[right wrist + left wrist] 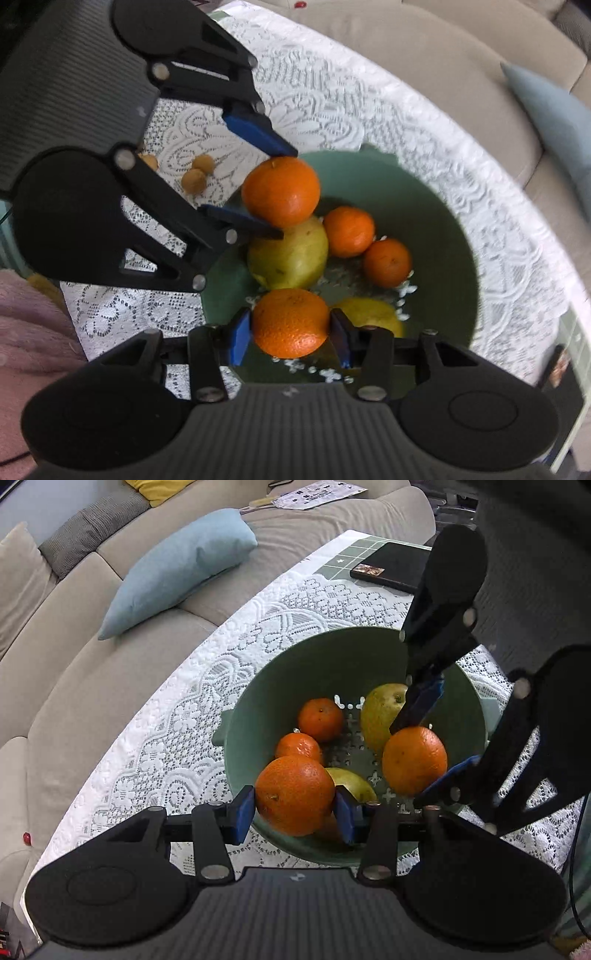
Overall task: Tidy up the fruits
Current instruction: 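Carry both mandarins over the green colander and open both tools inside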
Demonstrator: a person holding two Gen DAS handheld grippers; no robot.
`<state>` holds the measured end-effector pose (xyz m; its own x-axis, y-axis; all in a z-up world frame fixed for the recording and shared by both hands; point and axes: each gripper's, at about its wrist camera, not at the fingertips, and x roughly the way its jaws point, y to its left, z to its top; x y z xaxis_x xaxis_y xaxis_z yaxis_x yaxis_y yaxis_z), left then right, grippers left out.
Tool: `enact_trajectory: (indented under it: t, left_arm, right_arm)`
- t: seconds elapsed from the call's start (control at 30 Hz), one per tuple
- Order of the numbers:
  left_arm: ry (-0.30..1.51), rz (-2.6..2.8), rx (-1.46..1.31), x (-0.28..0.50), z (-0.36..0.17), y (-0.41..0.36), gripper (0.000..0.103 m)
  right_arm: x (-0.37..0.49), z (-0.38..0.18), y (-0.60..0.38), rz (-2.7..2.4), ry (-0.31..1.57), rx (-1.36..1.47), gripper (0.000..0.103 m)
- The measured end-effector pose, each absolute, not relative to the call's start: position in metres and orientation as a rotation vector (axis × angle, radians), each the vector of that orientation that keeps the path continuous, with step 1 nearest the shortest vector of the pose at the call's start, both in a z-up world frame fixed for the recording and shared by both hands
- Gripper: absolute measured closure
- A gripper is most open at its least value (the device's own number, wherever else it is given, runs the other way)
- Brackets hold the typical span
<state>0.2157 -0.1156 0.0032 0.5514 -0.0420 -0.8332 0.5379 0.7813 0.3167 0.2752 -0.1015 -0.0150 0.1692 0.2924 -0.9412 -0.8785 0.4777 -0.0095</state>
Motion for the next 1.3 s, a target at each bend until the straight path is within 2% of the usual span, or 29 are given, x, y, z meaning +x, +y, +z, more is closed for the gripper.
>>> enact_trajectory:
  t: [0.33,0.47,0.7,0.93,1.1,1.17,1.3]
  left_arm:
    - [0.933,-0.395,0.577,0.215,0.003,-0.120,0.051]
    - [0.933,-0.406,0.562,0.216,0.003,-0.121,0.051]
    - [0.927,-0.428,0.547,0.220,0.003,-0.124,0.051]
    - [0.928,-0.468,0.492,0.230,0.000,-0.127,0.051]
    - [0.980,-0.498,0.352,0.246,-0.008,-0.116,0.051]
    - [1.008,-0.514,0.304,0.251,-0.012,-0.113,0.051]
    - [1.020,-0.522,0.294,0.255,-0.016,-0.114,0.051]
  right_arm:
    - [0.280,-0.020,-0.102,0.927,1.135,-0.625,0.058]
    - [0.277,-0.008,-0.105,0.914,1.089,-0.627,0.041]
    - [0.283,0.007,-0.114,0.824,1.025,-0.670,0.041]
    - [0.298,-0.002,-0.123,0.793,1.042,-0.681,0.042]
    - [0.300,-0.012,-0.124,0.783,1.041,-0.682,0.043]
    - [0.299,-0.015,-0.124,0.788,1.049,-0.682,0.050]
    - [0.301,-0.020,-0.123,0.793,1.062,-0.697,0.052]
